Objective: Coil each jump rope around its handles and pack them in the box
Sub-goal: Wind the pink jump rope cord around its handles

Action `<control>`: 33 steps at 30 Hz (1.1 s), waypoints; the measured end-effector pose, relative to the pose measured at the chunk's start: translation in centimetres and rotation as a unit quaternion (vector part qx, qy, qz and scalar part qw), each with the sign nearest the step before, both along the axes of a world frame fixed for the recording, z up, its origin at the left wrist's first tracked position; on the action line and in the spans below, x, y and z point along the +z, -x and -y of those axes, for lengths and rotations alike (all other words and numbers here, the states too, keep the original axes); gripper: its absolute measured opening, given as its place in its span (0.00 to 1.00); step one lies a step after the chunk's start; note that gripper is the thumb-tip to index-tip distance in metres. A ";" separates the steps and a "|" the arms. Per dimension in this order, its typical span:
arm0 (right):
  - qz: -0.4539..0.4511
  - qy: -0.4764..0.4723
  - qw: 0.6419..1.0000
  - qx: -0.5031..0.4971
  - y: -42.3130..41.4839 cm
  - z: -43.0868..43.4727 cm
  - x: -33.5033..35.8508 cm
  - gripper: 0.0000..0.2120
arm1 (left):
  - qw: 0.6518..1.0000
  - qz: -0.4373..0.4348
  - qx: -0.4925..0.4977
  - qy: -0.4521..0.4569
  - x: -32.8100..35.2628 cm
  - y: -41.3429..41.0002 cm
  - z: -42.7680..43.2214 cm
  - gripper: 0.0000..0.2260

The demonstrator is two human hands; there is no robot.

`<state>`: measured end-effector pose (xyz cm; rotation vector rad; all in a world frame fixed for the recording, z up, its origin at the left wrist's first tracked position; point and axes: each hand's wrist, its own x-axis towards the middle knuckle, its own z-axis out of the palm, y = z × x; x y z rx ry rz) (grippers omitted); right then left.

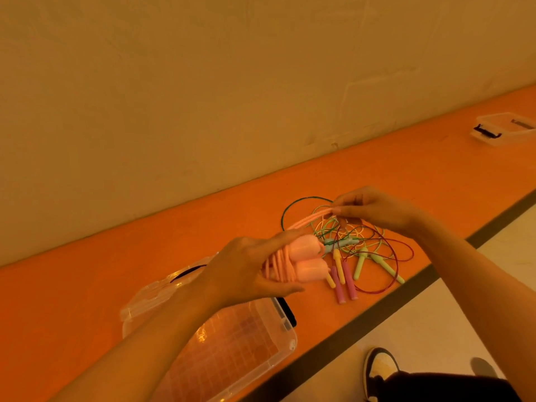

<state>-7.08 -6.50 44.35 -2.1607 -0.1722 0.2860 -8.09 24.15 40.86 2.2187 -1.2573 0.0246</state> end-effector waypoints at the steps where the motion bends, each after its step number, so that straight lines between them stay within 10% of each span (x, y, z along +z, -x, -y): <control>1: 0.026 -0.006 1.000 -0.016 -0.2 -0.2 0.0 0.09 | 1.000 0.006 -0.015 -0.005 -0.3 0.3 0.3 0.37; 13: 0.068 -0.051 0.994 -0.070 -0.6 -2.9 -1.0 0.06 | 0.993 0.082 -0.082 -0.017 -0.4 2.2 2.0 0.35; 33: -0.015 0.052 0.997 0.061 0.3 -0.1 -3.2 0.08 | 0.983 -0.135 0.064 0.107 -0.7 0.0 -1.0 0.32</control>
